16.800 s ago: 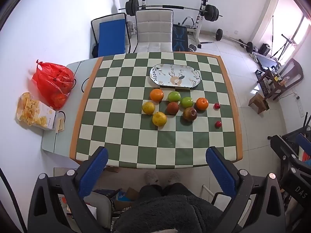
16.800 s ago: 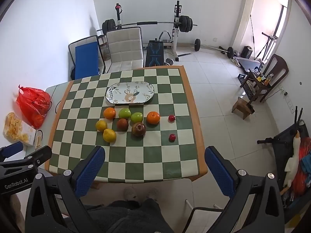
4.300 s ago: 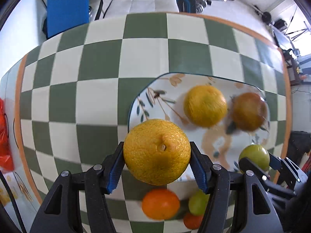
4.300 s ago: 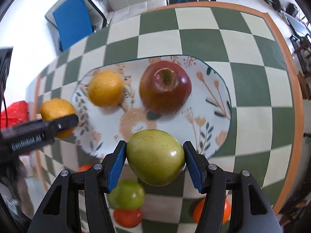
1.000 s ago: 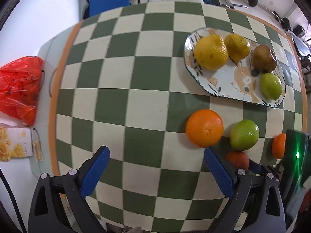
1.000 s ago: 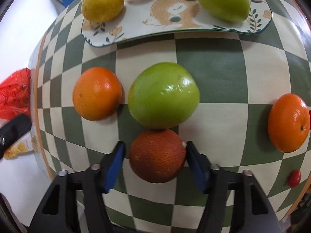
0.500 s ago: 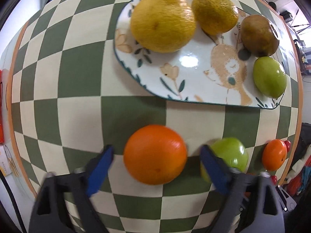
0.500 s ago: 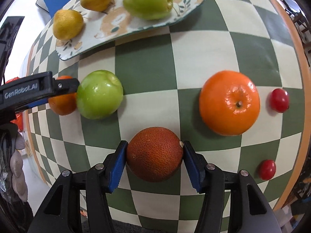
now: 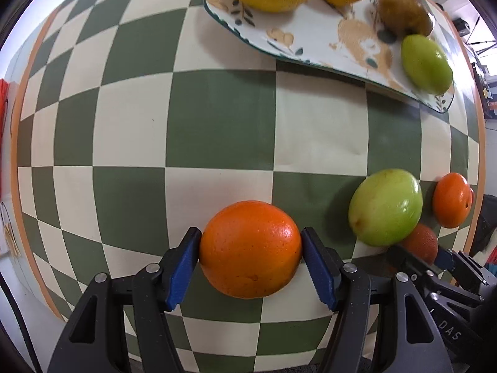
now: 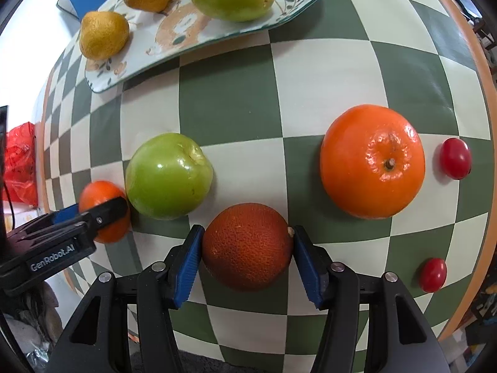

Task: Organize fruits
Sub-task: 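Place the blood orange on the plate with the right tool while the left tool places the orange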

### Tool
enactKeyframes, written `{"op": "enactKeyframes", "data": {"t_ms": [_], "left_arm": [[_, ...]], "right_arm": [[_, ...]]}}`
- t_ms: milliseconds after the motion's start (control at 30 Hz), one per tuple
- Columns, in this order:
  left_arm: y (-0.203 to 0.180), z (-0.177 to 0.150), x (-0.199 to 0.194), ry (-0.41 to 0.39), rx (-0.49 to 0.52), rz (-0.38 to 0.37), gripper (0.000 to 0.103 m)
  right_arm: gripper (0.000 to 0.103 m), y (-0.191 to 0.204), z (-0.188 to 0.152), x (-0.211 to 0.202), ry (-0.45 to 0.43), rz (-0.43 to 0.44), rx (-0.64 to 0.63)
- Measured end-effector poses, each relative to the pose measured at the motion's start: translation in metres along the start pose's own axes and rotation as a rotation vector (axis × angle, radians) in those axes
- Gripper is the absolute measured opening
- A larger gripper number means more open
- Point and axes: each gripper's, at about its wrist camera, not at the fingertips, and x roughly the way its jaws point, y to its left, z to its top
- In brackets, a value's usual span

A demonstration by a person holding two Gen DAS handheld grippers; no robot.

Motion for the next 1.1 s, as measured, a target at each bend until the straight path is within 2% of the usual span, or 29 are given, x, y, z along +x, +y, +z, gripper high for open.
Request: {"op": "enactKeyframes", "data": {"t_ms": [100,233,400,500,600,667,833,967,1100], "left_arm": [[-0.002,0.0,-0.001,-0.006,0.002,0.008,0.063],[-0.005,0.0,-0.013,-0.021,-0.005,-0.022,0.063],[-0.017,0.011,-0.065,-0.092,-0.001,-0.109,0.063],[-0.03,0.03,-0.1,-0.155,0.019,-0.144,0.063],[-0.035,0.067,-0.115,-0.177,0.035,-0.156,0.063],[-0.043,0.084,-0.114,-0.176,0.043,-0.138,0.063],[-0.058,0.129,-0.082,-0.114,0.054,-0.097,0.063],[-0.057,0.142,-0.066,-0.083,0.049,-0.085,0.064],[-0.055,0.146,-0.06,-0.062,0.034,-0.081,0.064]], "right_arm": [[0.059,-0.001,-0.001,0.004,0.012,0.0,-0.003],[0.058,0.001,-0.003,-0.004,-0.008,0.006,-0.013],[0.058,0.0,0.002,-0.045,-0.078,0.086,0.009],[0.058,-0.007,0.022,-0.084,-0.153,0.134,0.038],[0.058,-0.019,0.059,-0.112,-0.212,0.158,0.08],[0.058,-0.03,0.095,-0.121,-0.249,0.128,0.095],[0.058,-0.048,0.16,-0.109,-0.223,0.087,0.13],[0.058,-0.044,0.186,-0.093,-0.196,0.059,0.115],[0.059,-0.044,0.192,-0.077,-0.167,0.056,0.107]]}}
